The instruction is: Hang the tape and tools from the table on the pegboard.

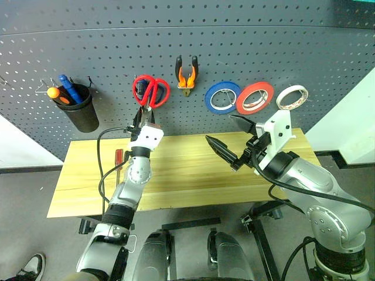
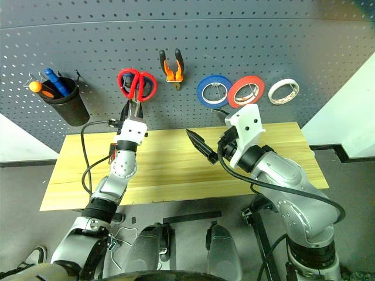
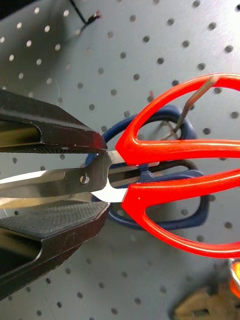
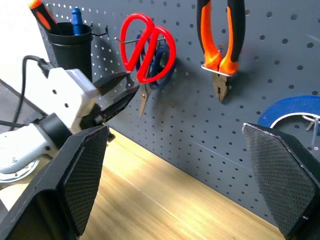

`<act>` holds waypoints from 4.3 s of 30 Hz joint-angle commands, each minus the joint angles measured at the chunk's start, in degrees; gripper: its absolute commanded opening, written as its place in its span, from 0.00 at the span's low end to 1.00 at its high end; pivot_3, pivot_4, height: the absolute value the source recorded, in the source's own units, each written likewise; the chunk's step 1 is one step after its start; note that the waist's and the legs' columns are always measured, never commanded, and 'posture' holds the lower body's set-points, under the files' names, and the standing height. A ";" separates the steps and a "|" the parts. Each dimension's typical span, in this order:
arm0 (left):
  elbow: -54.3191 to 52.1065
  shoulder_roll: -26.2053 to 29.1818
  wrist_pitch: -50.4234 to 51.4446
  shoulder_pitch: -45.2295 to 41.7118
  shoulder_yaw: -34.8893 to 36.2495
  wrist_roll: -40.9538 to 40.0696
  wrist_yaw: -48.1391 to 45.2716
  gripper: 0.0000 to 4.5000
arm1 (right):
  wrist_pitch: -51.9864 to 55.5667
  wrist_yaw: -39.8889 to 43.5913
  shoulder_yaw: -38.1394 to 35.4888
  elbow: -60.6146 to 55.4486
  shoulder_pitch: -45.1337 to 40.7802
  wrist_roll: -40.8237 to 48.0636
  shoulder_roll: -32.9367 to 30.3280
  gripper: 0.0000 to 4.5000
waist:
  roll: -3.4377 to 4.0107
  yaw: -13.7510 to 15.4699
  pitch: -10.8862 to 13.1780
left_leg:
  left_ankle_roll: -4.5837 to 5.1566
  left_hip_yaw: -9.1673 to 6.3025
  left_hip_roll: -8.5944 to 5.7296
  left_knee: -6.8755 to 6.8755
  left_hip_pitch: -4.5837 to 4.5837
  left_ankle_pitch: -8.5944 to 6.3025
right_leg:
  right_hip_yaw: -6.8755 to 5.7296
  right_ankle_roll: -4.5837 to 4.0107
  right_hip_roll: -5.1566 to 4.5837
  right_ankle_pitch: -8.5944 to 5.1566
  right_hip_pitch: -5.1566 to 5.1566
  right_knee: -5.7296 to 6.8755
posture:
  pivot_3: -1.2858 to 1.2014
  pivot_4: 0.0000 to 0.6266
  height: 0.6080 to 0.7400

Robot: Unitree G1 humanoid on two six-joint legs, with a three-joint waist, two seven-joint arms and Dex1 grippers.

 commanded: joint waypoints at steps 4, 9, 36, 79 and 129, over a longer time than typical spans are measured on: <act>1.90 -1.27 1.75 -3.19 -0.05 -0.22 2.15 0.23 | -0.99 -0.35 -0.53 -2.75 -0.28 0.50 -0.42 1.00 | 0.00 -0.07 0.00 | 0.00 0.01 0.00 0.00 0.00 0.00 | 0.01 0.00 0.00 0.00 0.00 -0.01 | 0.50 0.28 0.82; 2.40 -0.59 2.51 -2.91 0.80 -1.35 2.57 0.31 | -0.95 -0.31 -0.71 -2.77 -0.45 0.77 -0.53 1.00 | 0.00 -0.10 0.00 | 0.00 0.00 0.00 -0.01 0.00 0.00 | 0.00 0.00 0.00 0.00 0.00 -0.01 | 0.50 0.28 0.82; -19.22 9.26 56.83 7.17 17.27 -29.83 -27.63 0.98 | -0.25 1.27 -0.16 -2.34 1.31 2.44 -1.43 1.00 | 0.01 0.08 0.11 | 0.00 -0.09 0.05 -0.06 0.05 -0.01 | 0.02 -0.29 0.00 -0.17 -0.01 -0.05 | 0.51 0.36 0.82; 13.83 13.19 55.54 -5.33 17.49 -34.03 -31.51 0.70 | 3.99 -2.08 -2.01 -4.98 3.95 9.62 -5.95 1.00 | -0.25 -0.07 2.24 | -0.01 -0.16 0.12 -0.40 -0.13 -0.04 | 0.10 -0.40 -0.30 -0.27 -0.33 -0.25 | 0.49 0.43 0.82; -37.31 10.59 13.78 18.69 4.44 -17.64 -17.90 0.18 | -10.91 18.82 2.55 6.85 -1.49 5.66 -6.98 1.00 | -0.32 0.63 -4.70 | -0.05 0.07 0.05 -0.32 -0.08 -0.03 | -0.02 -0.24 0.07 0.24 0.18 -1.04 | 0.55 0.03 0.82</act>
